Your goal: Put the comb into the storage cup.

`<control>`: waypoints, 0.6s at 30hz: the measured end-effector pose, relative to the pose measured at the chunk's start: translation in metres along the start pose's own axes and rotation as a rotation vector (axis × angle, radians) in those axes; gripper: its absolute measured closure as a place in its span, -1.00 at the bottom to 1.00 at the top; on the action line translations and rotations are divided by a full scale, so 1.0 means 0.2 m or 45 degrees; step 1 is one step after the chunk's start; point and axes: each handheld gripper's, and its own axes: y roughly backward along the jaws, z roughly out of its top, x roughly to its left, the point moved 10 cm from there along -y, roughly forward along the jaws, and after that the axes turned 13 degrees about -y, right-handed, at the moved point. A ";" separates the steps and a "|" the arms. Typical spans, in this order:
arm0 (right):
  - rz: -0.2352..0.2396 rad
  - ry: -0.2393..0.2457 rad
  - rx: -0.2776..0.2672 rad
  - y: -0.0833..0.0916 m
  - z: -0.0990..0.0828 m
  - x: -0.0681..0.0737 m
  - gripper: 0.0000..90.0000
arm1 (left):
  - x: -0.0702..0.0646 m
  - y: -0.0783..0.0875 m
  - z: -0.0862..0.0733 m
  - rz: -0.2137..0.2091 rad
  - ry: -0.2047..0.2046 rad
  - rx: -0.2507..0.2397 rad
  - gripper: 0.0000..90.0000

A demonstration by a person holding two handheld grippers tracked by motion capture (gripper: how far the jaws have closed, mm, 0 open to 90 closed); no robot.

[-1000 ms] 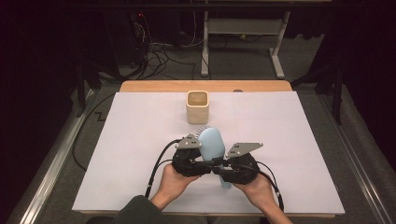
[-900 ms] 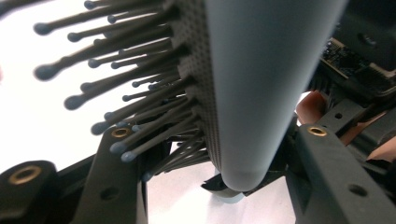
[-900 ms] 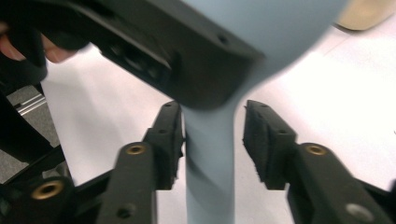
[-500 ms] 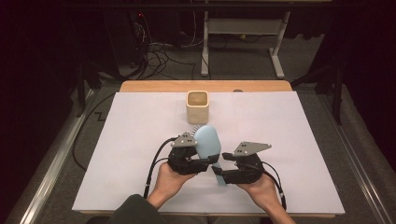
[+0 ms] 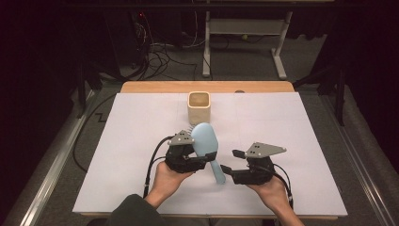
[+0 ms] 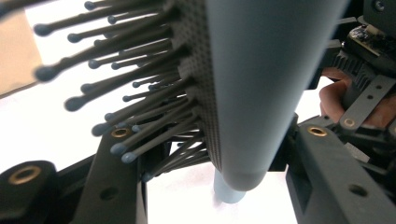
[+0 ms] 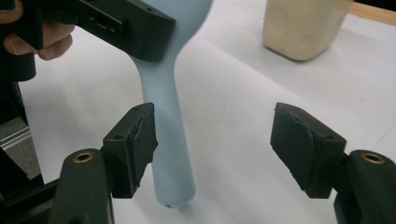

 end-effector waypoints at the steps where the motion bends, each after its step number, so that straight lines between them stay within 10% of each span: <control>1: -0.002 -0.001 -0.005 0.01 0.00 -0.01 -0.29 | 0.00 0.00 0.00 0.002 -0.001 -0.002 0.21; 18: -0.073 -0.082 -0.107 0.21 -0.03 -0.21 -0.31 | 0.04 0.05 0.03 0.034 0.006 -0.016 0.20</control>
